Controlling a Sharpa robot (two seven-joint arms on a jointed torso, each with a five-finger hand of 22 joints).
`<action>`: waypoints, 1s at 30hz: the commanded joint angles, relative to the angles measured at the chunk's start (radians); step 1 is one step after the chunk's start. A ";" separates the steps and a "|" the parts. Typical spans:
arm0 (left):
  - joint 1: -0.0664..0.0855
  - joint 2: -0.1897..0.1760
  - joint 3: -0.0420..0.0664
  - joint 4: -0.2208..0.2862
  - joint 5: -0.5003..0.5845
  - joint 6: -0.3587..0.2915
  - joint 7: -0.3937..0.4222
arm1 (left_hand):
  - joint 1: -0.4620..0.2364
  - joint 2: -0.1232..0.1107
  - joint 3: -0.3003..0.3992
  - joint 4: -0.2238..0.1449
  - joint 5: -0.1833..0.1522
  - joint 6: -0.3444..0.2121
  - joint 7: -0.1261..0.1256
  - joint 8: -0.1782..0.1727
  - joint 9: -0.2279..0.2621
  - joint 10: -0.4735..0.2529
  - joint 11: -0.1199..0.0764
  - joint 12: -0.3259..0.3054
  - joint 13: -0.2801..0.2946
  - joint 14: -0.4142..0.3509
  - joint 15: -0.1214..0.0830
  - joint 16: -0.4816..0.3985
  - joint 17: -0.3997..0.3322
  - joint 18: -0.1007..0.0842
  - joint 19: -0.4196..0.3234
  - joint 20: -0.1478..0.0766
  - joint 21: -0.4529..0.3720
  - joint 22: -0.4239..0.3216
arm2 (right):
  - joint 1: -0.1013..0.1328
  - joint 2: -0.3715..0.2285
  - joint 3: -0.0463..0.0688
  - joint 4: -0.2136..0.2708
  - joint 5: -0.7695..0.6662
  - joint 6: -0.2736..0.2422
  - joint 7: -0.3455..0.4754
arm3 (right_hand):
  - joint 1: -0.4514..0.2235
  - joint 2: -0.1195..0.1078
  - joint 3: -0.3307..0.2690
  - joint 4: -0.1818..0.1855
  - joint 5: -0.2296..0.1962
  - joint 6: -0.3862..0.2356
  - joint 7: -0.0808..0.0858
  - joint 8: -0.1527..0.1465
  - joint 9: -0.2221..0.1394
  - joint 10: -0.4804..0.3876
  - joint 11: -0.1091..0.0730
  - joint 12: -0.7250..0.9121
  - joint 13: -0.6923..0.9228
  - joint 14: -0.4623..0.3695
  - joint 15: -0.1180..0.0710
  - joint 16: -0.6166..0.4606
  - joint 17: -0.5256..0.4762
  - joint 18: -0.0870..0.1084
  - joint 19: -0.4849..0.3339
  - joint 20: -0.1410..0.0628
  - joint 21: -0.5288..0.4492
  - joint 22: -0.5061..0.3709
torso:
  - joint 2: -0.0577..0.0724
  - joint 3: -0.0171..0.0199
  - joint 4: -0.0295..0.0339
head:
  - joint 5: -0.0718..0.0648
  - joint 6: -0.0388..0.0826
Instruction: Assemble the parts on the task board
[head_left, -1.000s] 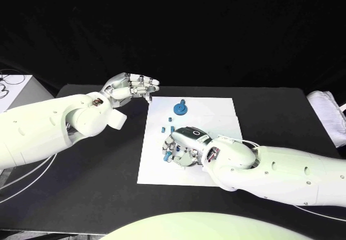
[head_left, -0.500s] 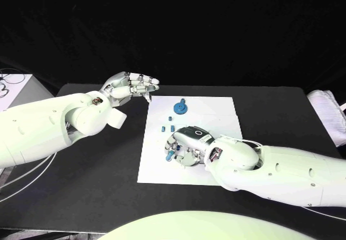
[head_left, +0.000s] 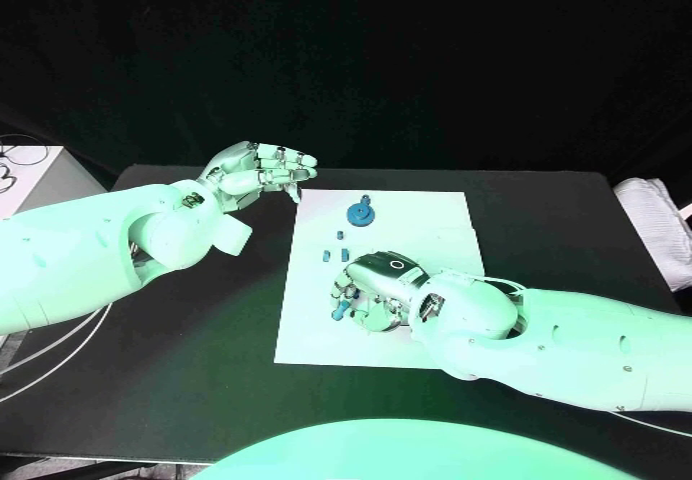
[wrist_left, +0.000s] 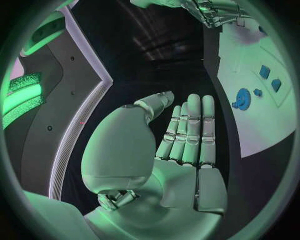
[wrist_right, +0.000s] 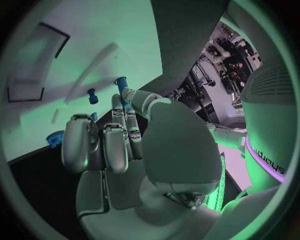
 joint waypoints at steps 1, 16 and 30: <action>0.000 0.000 0.001 0.003 0.002 0.016 0.004 | -0.004 0.003 -0.006 0.002 -0.001 -0.004 0.002 -0.003 -0.001 -0.004 0.000 0.003 -0.002 0.000 0.005 -0.005 -0.001 0.014 0.009 0.001 -0.004 -0.001 | -0.001 0.004 0.000 -0.002 -0.020 0.046 -0.007 | -0.003 0.010 0.003 -0.003 0.003 0.005 0.003 0.005 0.043 0.069 -0.060 0.000 0.001 0.036 -0.003 -0.001 0.001 -0.011 0.035 -0.006 0.001 0.140 | 0.000 -0.0004 -0.0005 | 0.000 -0.002; 0.000 0.000 0.001 0.004 0.002 0.016 0.003 | -0.004 0.004 -0.010 0.004 0.000 -0.003 0.002 -0.004 -0.002 -0.005 0.000 0.005 -0.003 0.000 0.005 -0.006 -0.002 0.014 0.013 0.001 -0.010 -0.005 | -0.001 0.032 -0.005 -0.014 -0.081 0.070 -0.053 | -0.017 0.005 0.003 -0.013 0.004 0.001 0.004 0.006 0.048 0.064 -0.058 -0.007 0.005 0.033 -0.002 -0.008 -0.012 -0.009 0.031 -0.006 -0.014 0.135 | -0.001 -0.0001 0.0010 | -0.003 -0.003; 0.000 0.001 0.001 0.004 0.002 0.017 0.002 | -0.004 0.004 -0.010 0.004 0.000 -0.003 0.002 -0.004 -0.002 -0.005 0.000 0.005 -0.003 0.000 0.005 -0.006 -0.002 0.014 0.013 0.001 -0.010 -0.005 | -0.001 0.033 -0.009 -0.017 -0.062 0.045 -0.031 | -0.110 -0.078 -0.097 -0.017 0.084 -0.145 0.036 -0.088 0.015 -0.155 -0.002 -0.066 -0.024 -0.043 0.048 -0.094 -0.165 0.035 -0.055 0.039 -0.292 0.035 | -0.001 0.0003 -0.0016 | -0.007 -0.002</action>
